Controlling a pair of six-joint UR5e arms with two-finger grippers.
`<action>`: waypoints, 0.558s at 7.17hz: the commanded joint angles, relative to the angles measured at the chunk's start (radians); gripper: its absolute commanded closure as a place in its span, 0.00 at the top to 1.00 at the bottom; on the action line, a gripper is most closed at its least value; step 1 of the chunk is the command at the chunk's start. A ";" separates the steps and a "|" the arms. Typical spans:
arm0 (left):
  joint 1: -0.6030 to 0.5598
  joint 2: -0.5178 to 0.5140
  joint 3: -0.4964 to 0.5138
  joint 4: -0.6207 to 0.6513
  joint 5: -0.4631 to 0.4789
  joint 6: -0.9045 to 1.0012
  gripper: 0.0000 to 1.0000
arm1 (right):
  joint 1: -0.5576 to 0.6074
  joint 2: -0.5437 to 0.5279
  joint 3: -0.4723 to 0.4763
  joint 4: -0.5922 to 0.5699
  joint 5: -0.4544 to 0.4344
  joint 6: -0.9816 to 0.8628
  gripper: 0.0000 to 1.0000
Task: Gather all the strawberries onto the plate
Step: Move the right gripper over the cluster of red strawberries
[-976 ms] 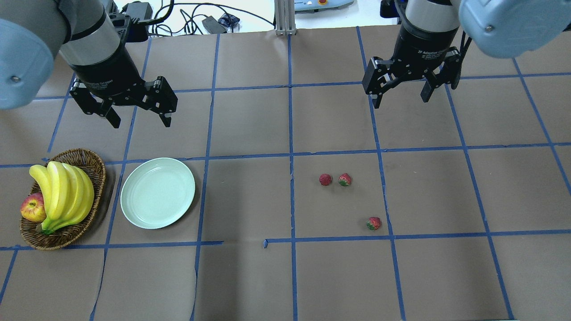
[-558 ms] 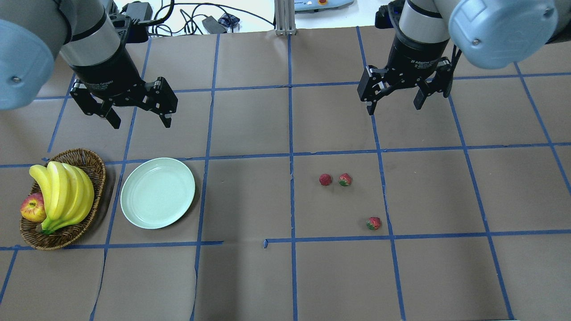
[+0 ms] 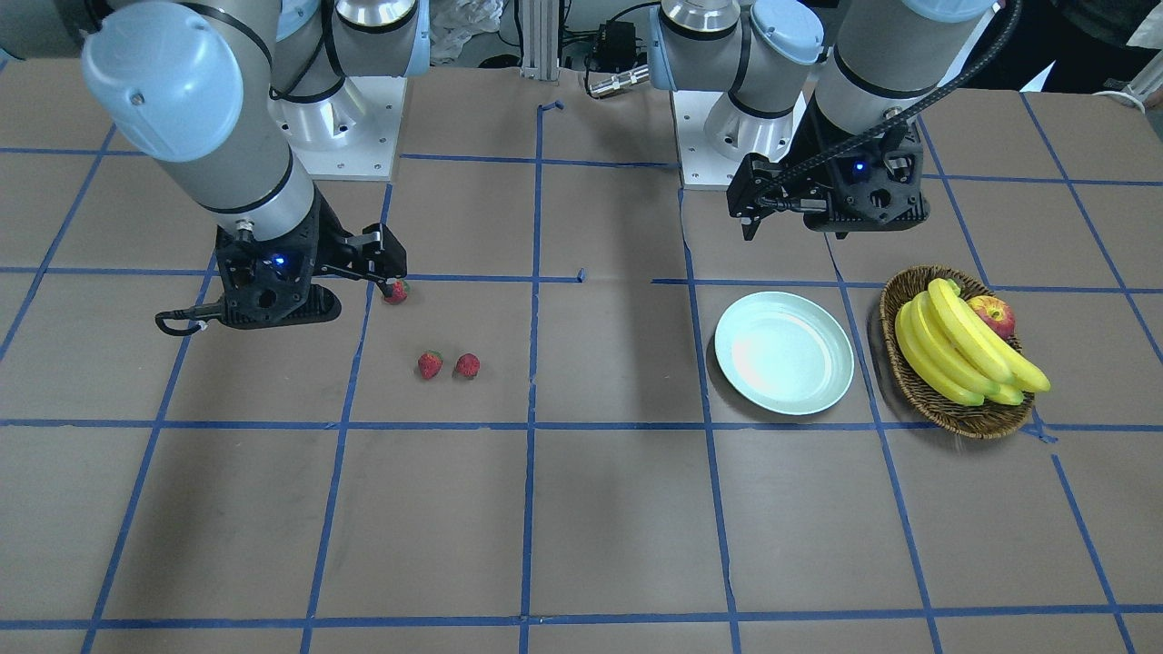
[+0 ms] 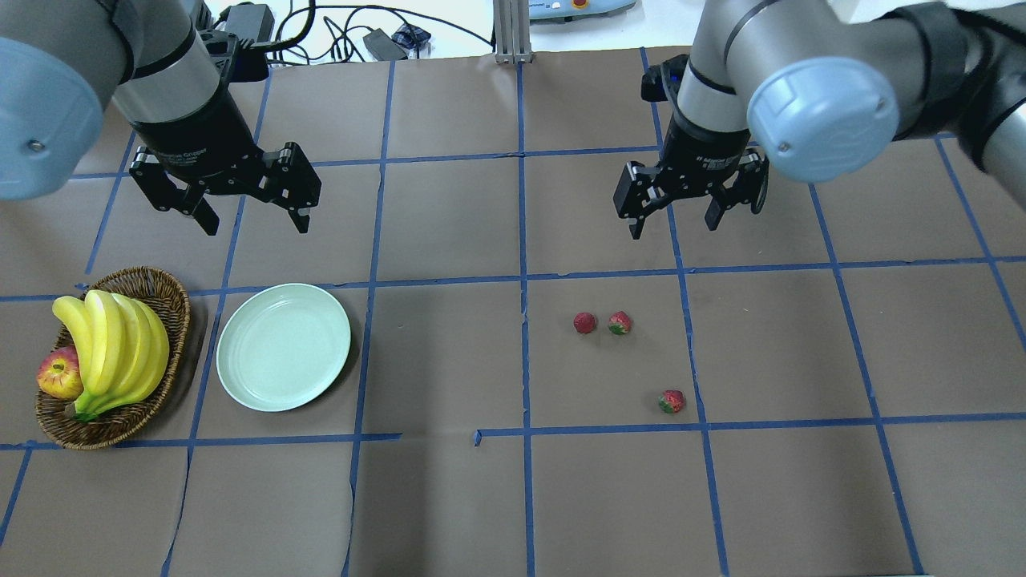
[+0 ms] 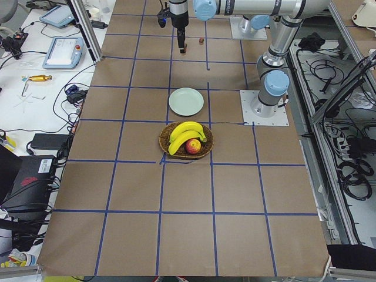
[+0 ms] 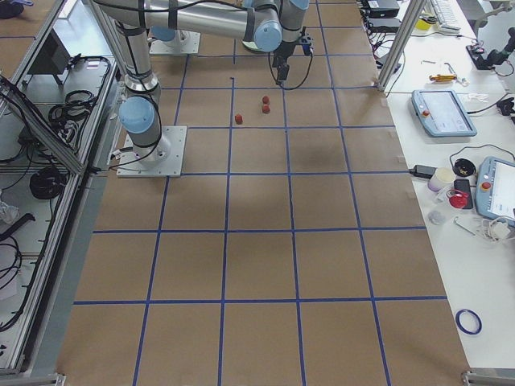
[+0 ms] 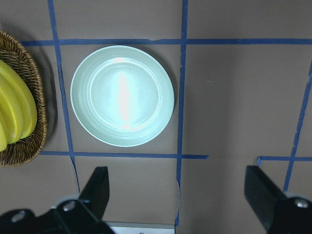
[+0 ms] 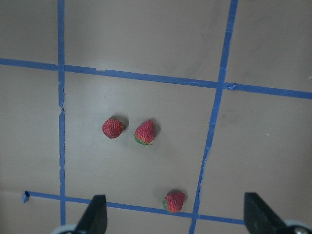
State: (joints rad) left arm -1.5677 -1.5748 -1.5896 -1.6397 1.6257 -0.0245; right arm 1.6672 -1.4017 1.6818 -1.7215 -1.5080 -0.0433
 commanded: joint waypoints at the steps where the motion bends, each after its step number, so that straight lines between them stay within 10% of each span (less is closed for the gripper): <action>1: 0.000 0.001 -0.010 0.003 -0.001 -0.008 1.00 | 0.048 0.007 0.158 -0.201 0.008 0.019 1.00; 4: 0.000 -0.002 -0.010 0.004 -0.001 -0.008 1.00 | 0.147 0.073 0.191 -0.298 0.000 0.089 1.00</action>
State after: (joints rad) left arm -1.5684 -1.5759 -1.5997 -1.6364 1.6245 -0.0321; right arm 1.7709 -1.3554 1.8647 -1.9729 -1.5028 -0.0006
